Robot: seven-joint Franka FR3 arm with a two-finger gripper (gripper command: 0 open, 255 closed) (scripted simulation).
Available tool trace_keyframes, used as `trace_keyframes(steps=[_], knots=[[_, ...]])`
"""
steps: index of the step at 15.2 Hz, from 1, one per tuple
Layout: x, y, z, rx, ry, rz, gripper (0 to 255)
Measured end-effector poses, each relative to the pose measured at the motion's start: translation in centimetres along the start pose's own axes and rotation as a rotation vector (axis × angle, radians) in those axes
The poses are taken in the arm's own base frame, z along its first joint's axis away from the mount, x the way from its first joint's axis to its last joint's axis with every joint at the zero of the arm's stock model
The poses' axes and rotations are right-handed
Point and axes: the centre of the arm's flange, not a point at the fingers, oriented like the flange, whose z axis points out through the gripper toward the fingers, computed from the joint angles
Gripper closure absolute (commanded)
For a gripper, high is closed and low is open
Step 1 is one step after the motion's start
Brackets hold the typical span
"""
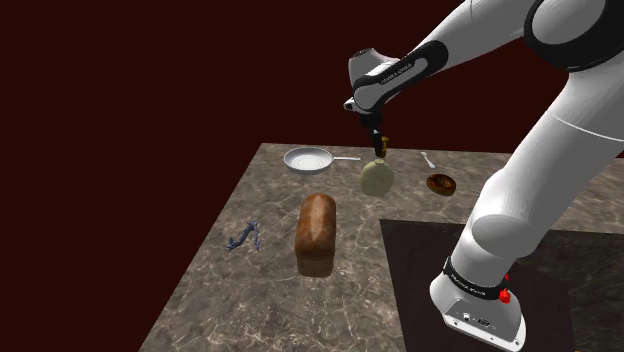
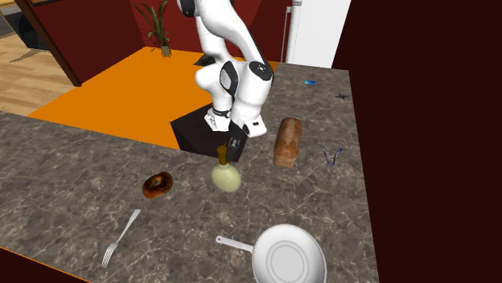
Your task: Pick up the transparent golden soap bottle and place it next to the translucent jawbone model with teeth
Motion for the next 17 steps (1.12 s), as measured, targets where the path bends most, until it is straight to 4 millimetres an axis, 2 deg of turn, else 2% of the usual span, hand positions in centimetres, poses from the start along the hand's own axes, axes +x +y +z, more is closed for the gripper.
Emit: trace_keyframes(steps=[4, 8, 15, 16, 17], knots=[[0.2, 0.8, 2.8, -0.007, -0.014, -0.024, 0], [0.3, 0.9, 4.7, -0.008, -0.015, -0.025, 0], [0.3, 0.9, 5.1, -0.008, -0.015, -0.025, 0], [0.3, 0.9, 5.1, -0.008, -0.015, -0.025, 255], [0.3, 0.9, 5.1, -0.008, -0.015, -0.025, 255]])
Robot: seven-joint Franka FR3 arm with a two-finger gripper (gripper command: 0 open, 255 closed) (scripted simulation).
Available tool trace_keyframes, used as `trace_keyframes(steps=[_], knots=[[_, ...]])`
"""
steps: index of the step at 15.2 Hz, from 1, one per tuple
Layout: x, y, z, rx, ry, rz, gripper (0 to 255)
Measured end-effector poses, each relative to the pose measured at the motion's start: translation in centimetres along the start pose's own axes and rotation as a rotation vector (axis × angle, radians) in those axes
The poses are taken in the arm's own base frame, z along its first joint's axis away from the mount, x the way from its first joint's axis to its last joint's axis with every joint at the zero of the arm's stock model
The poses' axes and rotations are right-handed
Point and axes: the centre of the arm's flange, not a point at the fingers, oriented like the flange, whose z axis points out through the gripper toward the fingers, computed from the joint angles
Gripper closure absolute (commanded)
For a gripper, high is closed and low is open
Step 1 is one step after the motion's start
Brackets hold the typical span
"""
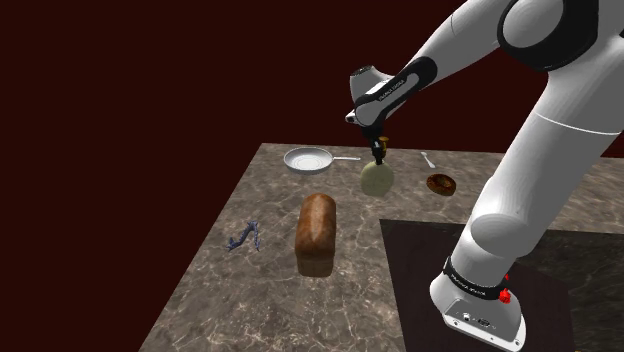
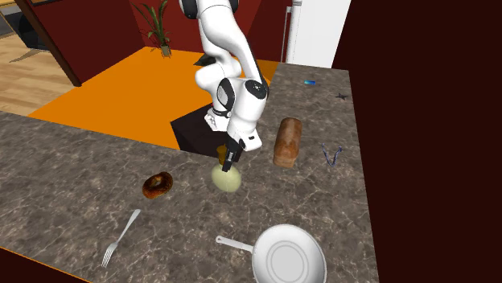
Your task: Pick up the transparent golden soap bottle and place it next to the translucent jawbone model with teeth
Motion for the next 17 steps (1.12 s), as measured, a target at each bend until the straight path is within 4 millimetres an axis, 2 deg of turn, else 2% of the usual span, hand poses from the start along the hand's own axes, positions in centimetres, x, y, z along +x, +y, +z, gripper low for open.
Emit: trace_keyframes(steps=[9, 17], knots=[[0.0, 0.0, 0.0, 0.0, 0.0, 0.0, 255], [-1.3, 0.4, -3.4, 0.0, 0.0, 0.0, 255]])
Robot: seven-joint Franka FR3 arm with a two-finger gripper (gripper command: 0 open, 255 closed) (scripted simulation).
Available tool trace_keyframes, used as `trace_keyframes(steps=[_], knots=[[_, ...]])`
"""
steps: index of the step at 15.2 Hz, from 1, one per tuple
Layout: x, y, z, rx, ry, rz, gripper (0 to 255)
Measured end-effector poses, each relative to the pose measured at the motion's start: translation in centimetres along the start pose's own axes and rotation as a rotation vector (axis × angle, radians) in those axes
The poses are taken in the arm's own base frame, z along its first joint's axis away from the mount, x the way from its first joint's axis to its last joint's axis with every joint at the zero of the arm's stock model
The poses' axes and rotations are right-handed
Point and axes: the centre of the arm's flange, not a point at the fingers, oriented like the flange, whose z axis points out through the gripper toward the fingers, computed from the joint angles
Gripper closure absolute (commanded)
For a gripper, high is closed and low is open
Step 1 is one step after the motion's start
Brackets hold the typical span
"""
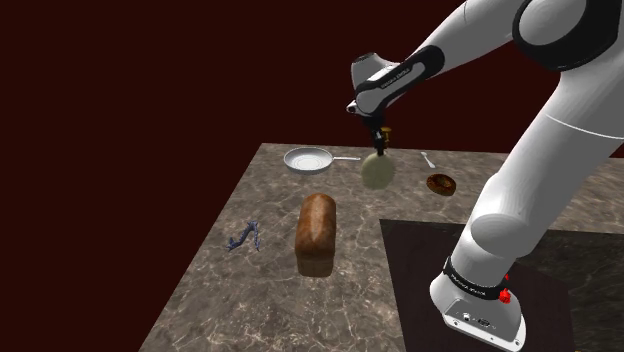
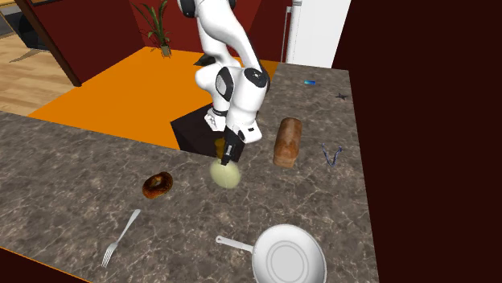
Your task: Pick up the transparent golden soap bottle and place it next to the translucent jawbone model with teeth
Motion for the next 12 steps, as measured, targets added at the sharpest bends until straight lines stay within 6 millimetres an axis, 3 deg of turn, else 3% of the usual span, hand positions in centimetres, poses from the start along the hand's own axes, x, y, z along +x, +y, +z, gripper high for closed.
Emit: trace_keyframes(steps=[12], knots=[[-1.8, 0.5, -6.1, 0.0, 0.0, 0.0, 255]])
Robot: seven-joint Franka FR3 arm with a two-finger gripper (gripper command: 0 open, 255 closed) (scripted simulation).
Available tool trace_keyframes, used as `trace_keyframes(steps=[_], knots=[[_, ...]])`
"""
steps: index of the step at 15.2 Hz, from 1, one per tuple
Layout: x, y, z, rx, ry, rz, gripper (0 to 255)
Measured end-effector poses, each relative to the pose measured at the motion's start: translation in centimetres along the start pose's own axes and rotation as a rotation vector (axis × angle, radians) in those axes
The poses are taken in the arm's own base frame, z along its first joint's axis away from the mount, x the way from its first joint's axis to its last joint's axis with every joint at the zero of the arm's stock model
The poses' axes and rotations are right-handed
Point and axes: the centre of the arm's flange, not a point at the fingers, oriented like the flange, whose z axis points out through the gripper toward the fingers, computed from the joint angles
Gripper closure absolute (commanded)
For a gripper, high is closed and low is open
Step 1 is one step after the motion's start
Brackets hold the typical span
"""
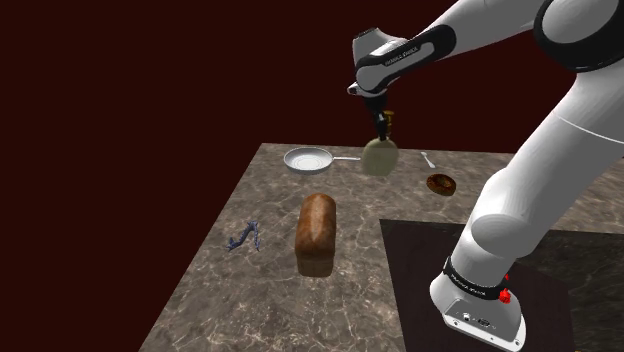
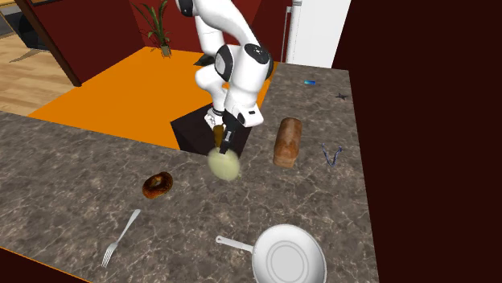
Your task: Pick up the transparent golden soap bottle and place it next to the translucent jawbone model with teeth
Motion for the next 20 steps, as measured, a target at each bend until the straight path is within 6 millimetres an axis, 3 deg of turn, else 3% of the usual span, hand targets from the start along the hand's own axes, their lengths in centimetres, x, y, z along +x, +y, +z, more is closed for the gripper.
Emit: trace_keyframes(steps=[20], knots=[[-3.3, 0.9, -9.9, 0.0, 0.0, 0.0, 255]])
